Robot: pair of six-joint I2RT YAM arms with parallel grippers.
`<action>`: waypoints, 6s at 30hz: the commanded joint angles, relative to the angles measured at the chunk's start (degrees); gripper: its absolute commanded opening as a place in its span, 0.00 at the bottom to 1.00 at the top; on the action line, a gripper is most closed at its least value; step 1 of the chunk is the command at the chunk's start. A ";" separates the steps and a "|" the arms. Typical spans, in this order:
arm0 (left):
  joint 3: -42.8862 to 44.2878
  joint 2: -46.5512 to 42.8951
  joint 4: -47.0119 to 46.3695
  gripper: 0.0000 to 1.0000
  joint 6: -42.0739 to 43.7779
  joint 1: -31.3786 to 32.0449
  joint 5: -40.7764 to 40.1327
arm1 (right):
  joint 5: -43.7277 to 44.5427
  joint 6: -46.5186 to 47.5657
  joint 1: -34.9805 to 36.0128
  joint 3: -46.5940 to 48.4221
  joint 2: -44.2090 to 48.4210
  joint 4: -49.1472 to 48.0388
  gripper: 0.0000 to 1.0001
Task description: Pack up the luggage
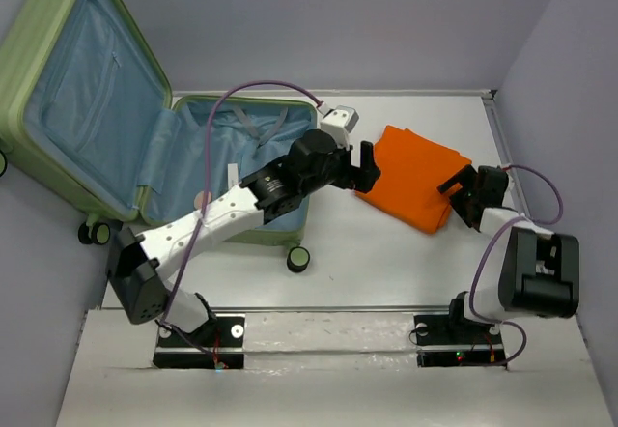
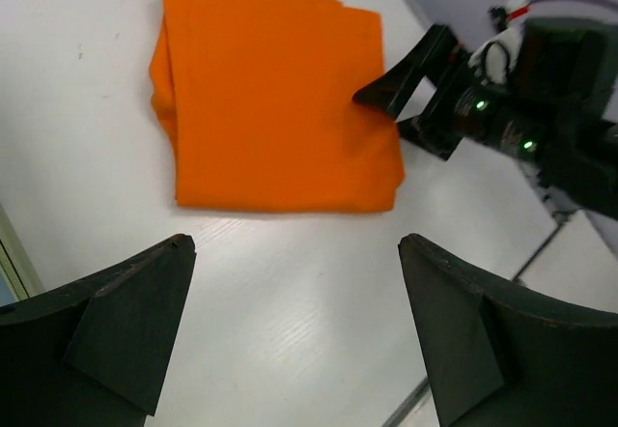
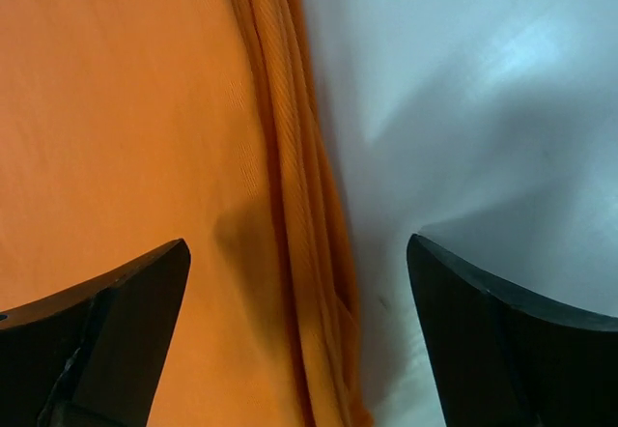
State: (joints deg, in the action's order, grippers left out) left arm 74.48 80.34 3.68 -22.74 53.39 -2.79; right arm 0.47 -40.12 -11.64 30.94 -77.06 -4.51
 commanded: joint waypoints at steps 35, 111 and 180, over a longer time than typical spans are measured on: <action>61.94 68.46 23.48 0.99 4.91 -11.37 0.74 | -18.49 6.19 0.74 7.56 -10.49 -6.56 1.00; 49.02 28.40 15.12 0.06 -1.17 -30.16 32.58 | -28.33 -6.20 27.53 35.93 -6.33 -13.06 0.07; -9.70 -24.34 5.54 0.06 16.95 -62.62 -52.16 | -4.34 19.47 50.31 49.31 -29.46 15.06 0.42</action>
State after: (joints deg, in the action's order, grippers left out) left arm 64.47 56.88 12.27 -4.95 -9.76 -58.65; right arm -4.23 -19.18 38.81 77.80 -105.73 10.24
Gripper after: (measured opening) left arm 0.102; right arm 0.681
